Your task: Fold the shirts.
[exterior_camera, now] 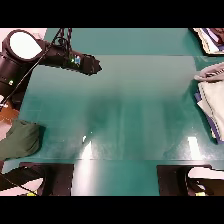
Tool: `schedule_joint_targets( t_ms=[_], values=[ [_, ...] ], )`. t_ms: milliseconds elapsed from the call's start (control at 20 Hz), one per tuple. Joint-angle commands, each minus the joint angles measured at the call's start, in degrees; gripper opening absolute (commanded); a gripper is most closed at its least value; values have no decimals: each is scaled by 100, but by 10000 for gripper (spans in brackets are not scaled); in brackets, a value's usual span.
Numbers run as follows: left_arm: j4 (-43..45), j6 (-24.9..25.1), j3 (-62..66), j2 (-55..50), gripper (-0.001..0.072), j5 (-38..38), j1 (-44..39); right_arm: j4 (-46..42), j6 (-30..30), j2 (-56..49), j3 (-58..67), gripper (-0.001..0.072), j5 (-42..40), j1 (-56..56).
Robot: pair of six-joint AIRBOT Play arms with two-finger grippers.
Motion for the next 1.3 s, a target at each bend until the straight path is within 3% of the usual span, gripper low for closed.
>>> schedule_joint_targets(
  t_ms=[0, 300, 650, 850, 950, 1000, 1100, 1250],
  values=[
    [0, -2, 0, 2, 25, 4, -2, -234, -44, 2, 831, 11, 584, -107],
    [7, 2, 0, 2, 26, -146, -2, -328, 33, 229, 841, 11, 1735, -623],
    [20, 48, 0, 2, 25, -382, -2, -1818, 37, 1687, -1709, 12, 1939, -1502],
    [20, 59, 0, 2, 25, -389, -2, -1864, 37, 2374, -2959, 29, 1961, -2232],
    [20, 203, 0, 2, 26, -407, -2, -1864, 39, 2577, -3355, 305, 1910, -2538],
    [20, 199, 0, 2, 26, -420, -2, -1864, 37, 2621, -3477, 392, 1895, -2651],
    [20, 199, 0, 2, 26, -461, -2, -1843, 44, 2623, -3541, 461, 1950, -2813],
    [20, 199, 0, 2, 26, -468, -2, -1154, 44, 2623, -3414, 460, 1814, -2682]
  ],
)
